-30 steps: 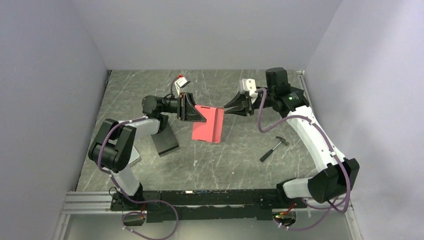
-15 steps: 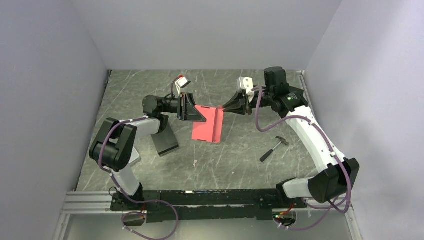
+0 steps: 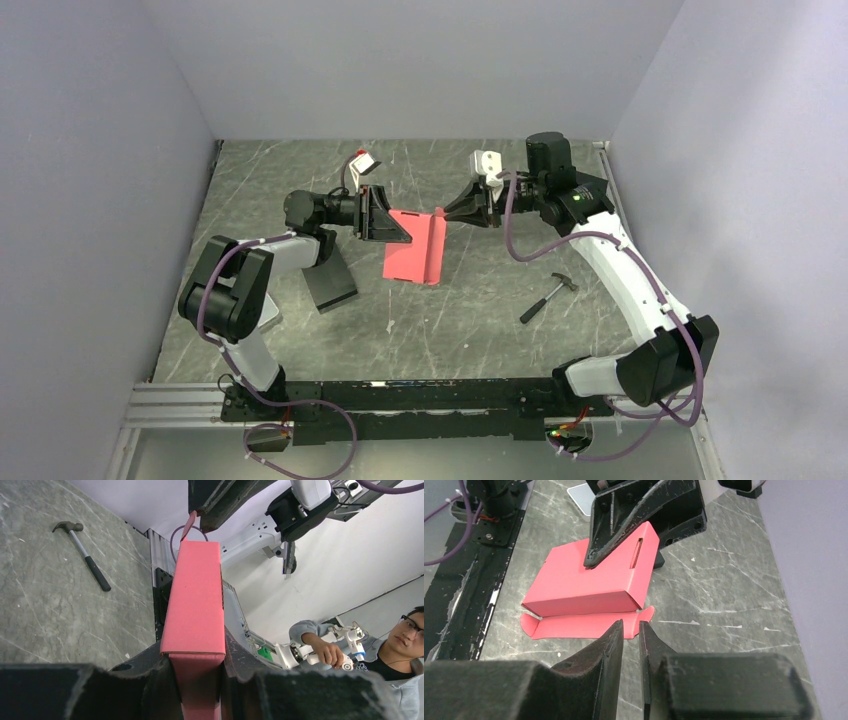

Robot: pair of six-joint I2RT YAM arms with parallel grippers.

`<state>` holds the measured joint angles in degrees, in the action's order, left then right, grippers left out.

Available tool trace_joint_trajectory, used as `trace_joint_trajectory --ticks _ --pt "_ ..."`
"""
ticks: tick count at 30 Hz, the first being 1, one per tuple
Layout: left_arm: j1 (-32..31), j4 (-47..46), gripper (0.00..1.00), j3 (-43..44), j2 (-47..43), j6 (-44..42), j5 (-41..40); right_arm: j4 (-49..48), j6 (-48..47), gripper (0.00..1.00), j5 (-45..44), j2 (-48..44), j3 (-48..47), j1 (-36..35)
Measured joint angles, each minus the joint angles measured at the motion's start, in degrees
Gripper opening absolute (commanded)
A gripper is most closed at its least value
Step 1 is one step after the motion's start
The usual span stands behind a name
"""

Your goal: Fold the paper box

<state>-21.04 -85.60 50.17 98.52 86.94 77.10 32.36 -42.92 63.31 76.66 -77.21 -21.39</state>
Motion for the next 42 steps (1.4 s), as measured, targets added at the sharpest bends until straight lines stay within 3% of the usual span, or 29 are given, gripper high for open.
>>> trace_joint_trajectory --ticks 9,14,28,42 --pt "-0.44 -0.04 0.05 0.5 0.0 0.0 0.0 -2.95 2.89 0.23 -1.7 0.46 0.02 -0.22" --pt "-0.42 -0.04 0.05 0.55 0.0 0.0 0.0 -3.63 3.8 0.17 -1.66 0.66 0.04 -0.26" --pt "-0.42 -0.04 0.05 0.98 0.0 0.02 0.02 -2.86 3.43 0.18 -1.27 0.63 0.57 -0.17" --pt "-0.42 -0.04 0.04 0.98 0.0 0.85 -0.04 -1.95 1.99 0.0 -0.74 0.59 0.83 -0.02"
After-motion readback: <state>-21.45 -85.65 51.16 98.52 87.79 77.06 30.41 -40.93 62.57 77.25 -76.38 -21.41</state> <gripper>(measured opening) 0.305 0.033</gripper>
